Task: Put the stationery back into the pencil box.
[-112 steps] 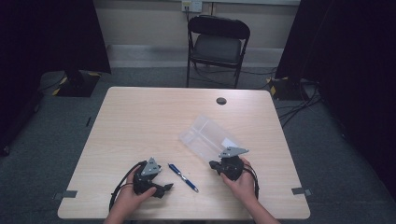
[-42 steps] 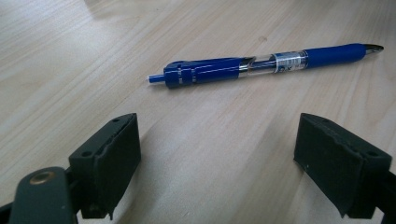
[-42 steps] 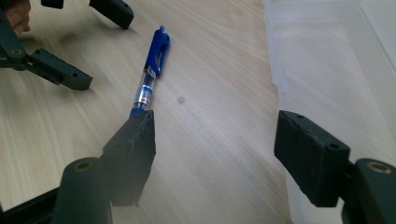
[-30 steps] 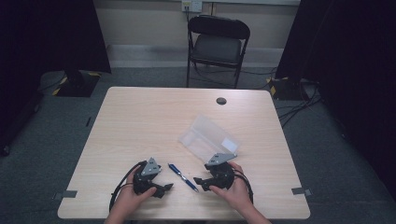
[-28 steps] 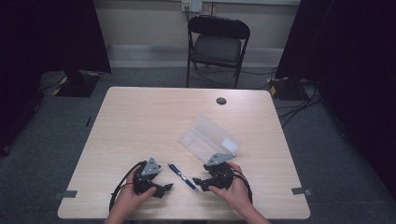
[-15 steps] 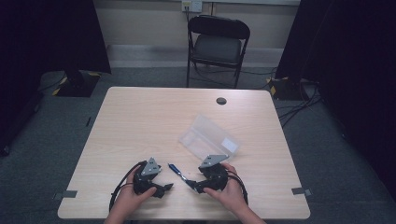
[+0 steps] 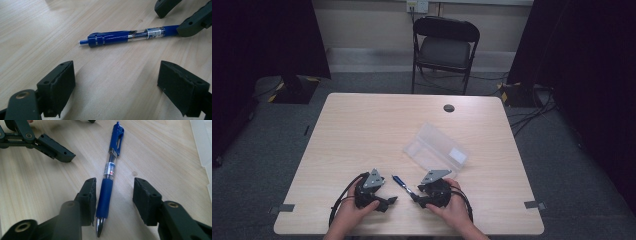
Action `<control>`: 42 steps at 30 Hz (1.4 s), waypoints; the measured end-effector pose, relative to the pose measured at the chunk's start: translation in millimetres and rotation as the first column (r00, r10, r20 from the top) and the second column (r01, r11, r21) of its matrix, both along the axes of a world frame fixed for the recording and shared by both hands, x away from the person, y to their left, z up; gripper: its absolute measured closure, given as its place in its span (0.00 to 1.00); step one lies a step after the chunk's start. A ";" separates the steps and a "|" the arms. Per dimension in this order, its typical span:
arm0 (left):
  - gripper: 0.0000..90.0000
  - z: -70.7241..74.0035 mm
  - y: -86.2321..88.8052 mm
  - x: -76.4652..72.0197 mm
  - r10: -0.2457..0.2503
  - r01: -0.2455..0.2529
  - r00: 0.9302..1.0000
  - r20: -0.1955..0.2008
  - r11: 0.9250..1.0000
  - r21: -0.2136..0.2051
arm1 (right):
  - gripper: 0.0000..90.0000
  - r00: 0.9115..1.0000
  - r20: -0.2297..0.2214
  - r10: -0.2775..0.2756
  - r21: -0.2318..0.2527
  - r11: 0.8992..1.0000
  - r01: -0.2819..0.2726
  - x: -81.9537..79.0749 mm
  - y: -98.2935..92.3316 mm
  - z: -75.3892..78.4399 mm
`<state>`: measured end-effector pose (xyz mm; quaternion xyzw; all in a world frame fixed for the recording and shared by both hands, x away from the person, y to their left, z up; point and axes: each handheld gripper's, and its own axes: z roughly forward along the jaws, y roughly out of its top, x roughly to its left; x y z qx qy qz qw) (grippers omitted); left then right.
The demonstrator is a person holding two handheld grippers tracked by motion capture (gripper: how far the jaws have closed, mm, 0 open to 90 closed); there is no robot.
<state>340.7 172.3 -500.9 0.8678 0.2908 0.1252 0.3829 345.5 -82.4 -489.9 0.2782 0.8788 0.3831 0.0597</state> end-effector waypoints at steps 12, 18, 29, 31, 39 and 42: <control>0.16 -0.1 0.2 0.1 -0.004 0.004 1.000 0.001 1.000 0.003 | 0.86 0.999 0.042 0.018 -0.045 0.999 -0.016 -11.0 3.1 0.5; 0.16 -0.2 0.0 -0.1 -0.001 0.001 1.000 -0.001 1.000 0.000 | 0.88 1.000 0.009 -0.006 -0.049 0.999 0.007 -9.0 4.8 2.5; 0.16 -0.3 -0.1 -0.1 0.000 0.000 1.000 -0.002 1.000 -0.001 | 0.87 1.000 -0.009 -0.014 -0.083 0.996 0.013 -4.5 5.2 5.8; 0.16 -0.4 -0.3 -0.2 0.003 -0.003 1.000 -0.002 1.000 -0.005 | 0.87 1.000 -0.021 -0.020 -0.083 0.996 0.018 -2.8 4.5 6.2; 0.16 -0.2 0.0 -0.1 -0.002 0.002 1.000 -0.001 1.000 0.000 | 0.89 1.000 0.009 -0.019 -0.110 0.994 0.020 -4.8 6.9 6.8; 0.16 -0.3 -0.2 -0.2 0.000 0.000 1.000 -0.002 1.000 -0.002 | 0.90 1.000 -0.001 -0.029 -0.103 0.994 0.028 -4.3 6.5 6.8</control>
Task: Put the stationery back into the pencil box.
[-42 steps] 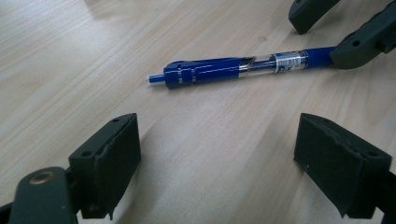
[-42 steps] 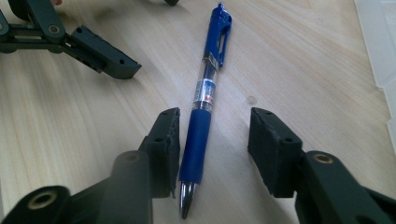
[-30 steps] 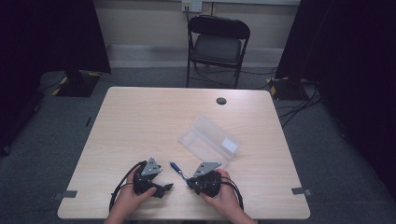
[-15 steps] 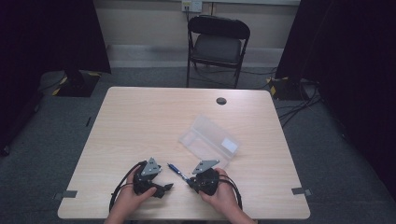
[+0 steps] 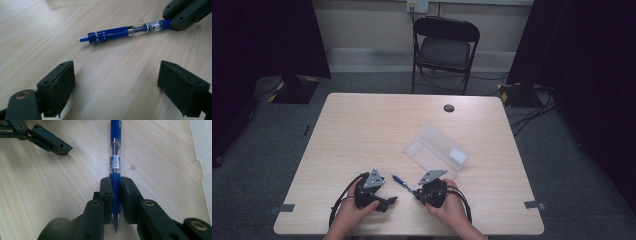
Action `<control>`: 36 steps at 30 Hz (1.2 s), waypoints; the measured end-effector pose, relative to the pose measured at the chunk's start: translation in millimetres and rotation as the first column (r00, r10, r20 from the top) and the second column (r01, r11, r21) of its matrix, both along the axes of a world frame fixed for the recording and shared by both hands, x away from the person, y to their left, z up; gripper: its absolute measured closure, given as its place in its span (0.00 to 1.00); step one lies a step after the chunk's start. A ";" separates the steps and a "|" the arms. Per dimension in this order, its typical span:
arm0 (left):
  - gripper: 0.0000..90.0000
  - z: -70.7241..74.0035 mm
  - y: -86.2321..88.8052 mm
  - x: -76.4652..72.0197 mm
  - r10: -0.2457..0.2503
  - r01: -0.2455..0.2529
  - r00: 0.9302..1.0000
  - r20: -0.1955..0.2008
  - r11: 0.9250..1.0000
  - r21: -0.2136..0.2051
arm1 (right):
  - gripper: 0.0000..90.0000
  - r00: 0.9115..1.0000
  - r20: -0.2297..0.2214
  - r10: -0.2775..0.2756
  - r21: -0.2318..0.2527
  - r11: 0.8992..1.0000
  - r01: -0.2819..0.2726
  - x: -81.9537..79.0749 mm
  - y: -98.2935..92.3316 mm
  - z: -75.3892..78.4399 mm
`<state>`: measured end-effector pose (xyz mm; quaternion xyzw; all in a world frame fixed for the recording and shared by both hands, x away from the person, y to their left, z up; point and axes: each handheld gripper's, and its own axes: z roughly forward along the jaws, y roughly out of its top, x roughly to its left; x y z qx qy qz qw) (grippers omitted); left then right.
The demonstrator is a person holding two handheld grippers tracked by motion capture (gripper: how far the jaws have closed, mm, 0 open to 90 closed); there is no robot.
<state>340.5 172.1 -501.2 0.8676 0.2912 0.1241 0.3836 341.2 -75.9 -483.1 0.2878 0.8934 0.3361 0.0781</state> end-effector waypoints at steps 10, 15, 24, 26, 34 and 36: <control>0.16 0.2 0.1 0.3 -0.001 0.001 1.000 0.003 1.000 0.001 | 0.90 0.999 -0.002 -0.033 0.012 0.999 0.033 0.6 -2.1 -0.4; 0.16 0.3 0.1 0.1 0.001 -0.001 1.000 0.001 1.000 0.002 | 0.90 0.999 -0.007 -0.035 0.031 0.999 0.035 2.0 -7.6 1.1; 0.16 0.1 0.1 0.3 0.000 0.000 1.000 0.004 1.000 0.001 | 0.90 0.999 -0.027 -0.034 0.058 0.998 0.035 4.9 -16.9 14.9; 0.16 0.1 0.1 0.3 0.000 0.000 1.000 0.003 1.000 0.000 | 0.90 0.999 -0.030 -0.032 0.066 0.997 0.034 5.8 -19.2 16.8; 0.16 0.1 -0.1 -0.1 0.003 -0.003 1.000 -0.002 1.000 -0.001 | 0.90 0.999 -0.026 -0.030 0.093 0.995 0.032 10.0 -28.3 26.6; 0.16 0.2 0.0 0.1 0.002 -0.002 1.000 0.001 1.000 0.001 | 0.90 0.999 -0.022 -0.030 0.090 0.995 0.032 11.5 -30.0 28.6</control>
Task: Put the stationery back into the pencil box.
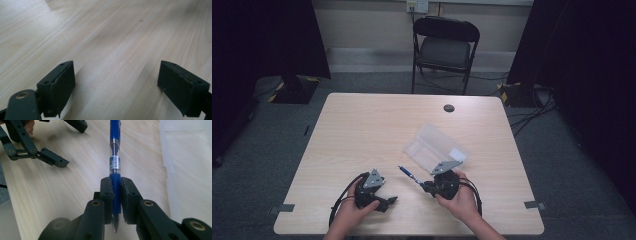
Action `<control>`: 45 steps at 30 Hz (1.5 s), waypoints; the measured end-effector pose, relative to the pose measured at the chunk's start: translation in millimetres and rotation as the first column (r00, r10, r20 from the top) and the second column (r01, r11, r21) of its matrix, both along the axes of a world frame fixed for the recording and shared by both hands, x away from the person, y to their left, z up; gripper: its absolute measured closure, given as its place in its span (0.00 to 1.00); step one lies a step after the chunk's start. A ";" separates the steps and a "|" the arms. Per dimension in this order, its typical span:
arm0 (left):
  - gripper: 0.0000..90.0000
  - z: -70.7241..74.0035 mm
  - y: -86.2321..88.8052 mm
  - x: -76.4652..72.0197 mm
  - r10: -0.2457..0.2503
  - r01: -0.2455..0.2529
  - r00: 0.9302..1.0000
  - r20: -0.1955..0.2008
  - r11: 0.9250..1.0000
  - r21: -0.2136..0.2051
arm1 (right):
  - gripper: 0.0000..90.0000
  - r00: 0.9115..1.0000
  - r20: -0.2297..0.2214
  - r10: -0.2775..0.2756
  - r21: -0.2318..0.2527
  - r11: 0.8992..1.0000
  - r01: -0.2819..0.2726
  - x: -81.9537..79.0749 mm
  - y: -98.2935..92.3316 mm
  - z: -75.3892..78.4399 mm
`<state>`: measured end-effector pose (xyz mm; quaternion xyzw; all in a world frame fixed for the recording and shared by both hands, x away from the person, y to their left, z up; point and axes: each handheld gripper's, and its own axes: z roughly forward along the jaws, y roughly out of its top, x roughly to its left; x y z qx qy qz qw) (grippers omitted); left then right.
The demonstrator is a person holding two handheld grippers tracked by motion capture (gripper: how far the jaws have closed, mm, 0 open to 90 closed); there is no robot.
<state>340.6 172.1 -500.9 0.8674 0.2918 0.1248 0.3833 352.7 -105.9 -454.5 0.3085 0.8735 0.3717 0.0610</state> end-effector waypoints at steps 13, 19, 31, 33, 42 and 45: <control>0.16 -0.1 -0.1 -0.1 0.001 -0.001 1.000 -0.001 1.000 -0.002 | 0.90 1.000 0.011 -0.017 0.025 1.000 0.017 12.0 -14.8 11.1; 0.16 0.0 0.0 0.1 0.000 0.000 1.000 0.001 1.000 0.000 | 0.90 1.000 0.015 -0.015 0.018 1.000 0.015 15.0 -18.3 11.0; 0.16 -0.1 -0.1 -0.1 0.002 -0.002 1.000 -0.002 1.000 -0.002 | 0.90 0.999 0.030 -0.044 0.023 0.999 0.044 26.5 -29.7 15.7; 0.16 -0.3 -0.2 -0.1 0.001 -0.001 1.000 -0.002 1.000 -0.004 | 0.90 0.998 0.031 -0.049 0.024 0.999 0.049 29.0 -32.0 16.7; 0.16 0.0 0.0 0.0 0.000 0.000 1.000 0.001 1.000 0.000 | 0.90 0.998 0.044 -0.046 0.007 0.999 0.046 40.9 -38.6 18.7; 0.16 0.0 0.0 0.0 0.000 0.000 1.000 0.000 1.000 0.000 | 0.90 0.998 0.047 -0.052 0.010 0.999 0.052 44.2 -40.8 17.5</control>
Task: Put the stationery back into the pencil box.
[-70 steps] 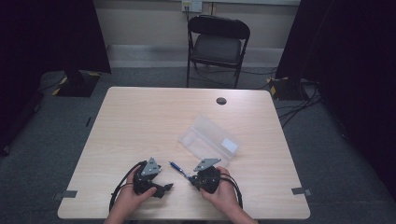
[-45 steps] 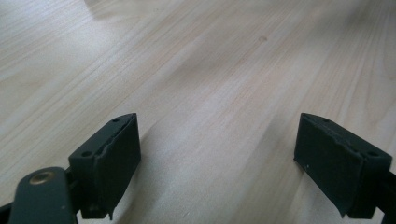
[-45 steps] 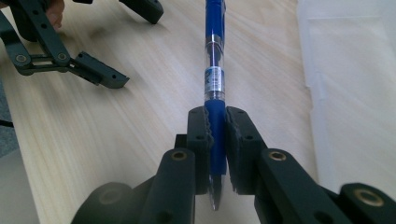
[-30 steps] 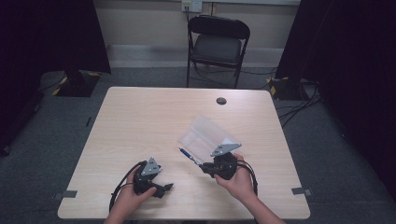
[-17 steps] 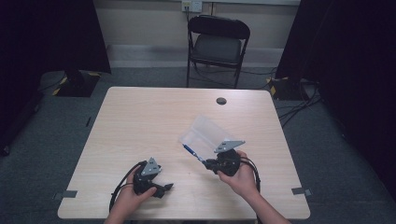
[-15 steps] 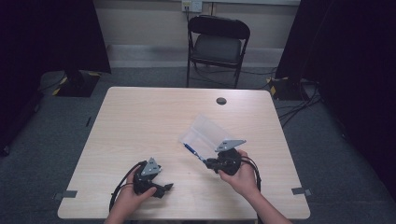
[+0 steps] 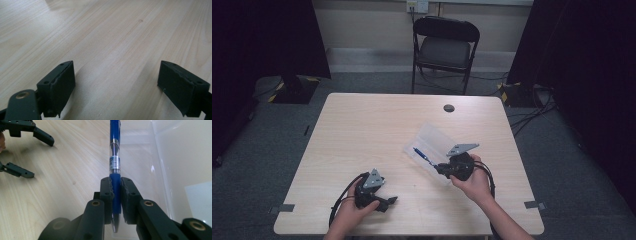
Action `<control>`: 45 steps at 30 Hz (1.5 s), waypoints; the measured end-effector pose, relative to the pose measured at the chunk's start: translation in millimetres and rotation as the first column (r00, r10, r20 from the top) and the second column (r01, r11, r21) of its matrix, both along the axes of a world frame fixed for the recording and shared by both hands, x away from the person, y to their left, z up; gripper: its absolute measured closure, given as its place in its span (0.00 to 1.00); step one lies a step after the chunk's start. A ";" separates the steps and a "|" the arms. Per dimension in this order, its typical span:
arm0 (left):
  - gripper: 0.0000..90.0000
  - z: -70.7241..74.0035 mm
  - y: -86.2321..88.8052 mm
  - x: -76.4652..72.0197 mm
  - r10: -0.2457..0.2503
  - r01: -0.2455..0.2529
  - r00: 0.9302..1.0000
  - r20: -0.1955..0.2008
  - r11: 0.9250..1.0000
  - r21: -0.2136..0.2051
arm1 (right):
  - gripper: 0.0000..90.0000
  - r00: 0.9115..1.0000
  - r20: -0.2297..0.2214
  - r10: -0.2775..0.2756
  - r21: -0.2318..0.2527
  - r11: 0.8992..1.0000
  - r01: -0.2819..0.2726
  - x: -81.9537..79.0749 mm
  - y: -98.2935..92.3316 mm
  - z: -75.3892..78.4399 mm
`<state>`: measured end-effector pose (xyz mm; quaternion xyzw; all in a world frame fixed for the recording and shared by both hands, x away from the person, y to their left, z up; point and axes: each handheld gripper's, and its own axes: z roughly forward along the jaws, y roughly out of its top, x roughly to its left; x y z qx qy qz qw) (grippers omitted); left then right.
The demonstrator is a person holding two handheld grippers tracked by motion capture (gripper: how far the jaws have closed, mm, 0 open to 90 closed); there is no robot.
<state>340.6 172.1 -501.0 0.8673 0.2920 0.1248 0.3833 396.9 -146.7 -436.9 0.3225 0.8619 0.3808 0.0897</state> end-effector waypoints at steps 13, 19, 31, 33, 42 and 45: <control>0.16 -0.3 -0.2 -0.1 0.001 -0.001 1.000 -0.002 1.000 -0.004 | 0.90 1.000 0.004 -0.028 -0.013 1.000 0.028 10.2 -7.9 -7.9; 0.16 -0.3 -0.2 -0.1 0.001 -0.001 1.000 -0.001 1.000 -0.005 | 0.90 0.999 0.005 -0.043 -0.021 0.999 0.043 13.3 -10.0 -16.6; 0.16 0.0 0.1 0.2 -0.002 0.002 1.000 0.003 1.000 0.001 | 0.90 0.999 0.003 -0.051 -0.036 0.998 0.051 16.8 -12.8 -26.6; 0.16 -0.2 -0.1 0.1 -0.001 0.001 1.000 0.000 1.000 -0.003 | 0.90 0.999 0.002 -0.053 -0.042 0.998 0.053 17.1 -12.6 -27.7; 0.16 0.0 0.1 0.1 -0.001 0.001 1.000 0.002 1.000 0.001 | 0.90 0.999 0.006 -0.050 -0.051 0.997 0.051 18.8 -11.5 -33.3; 0.16 -0.1 0.0 0.2 -0.002 0.002 1.000 0.003 1.000 -0.001 | 0.90 0.999 0.000 -0.049 -0.049 0.998 0.049 19.3 -11.6 -33.9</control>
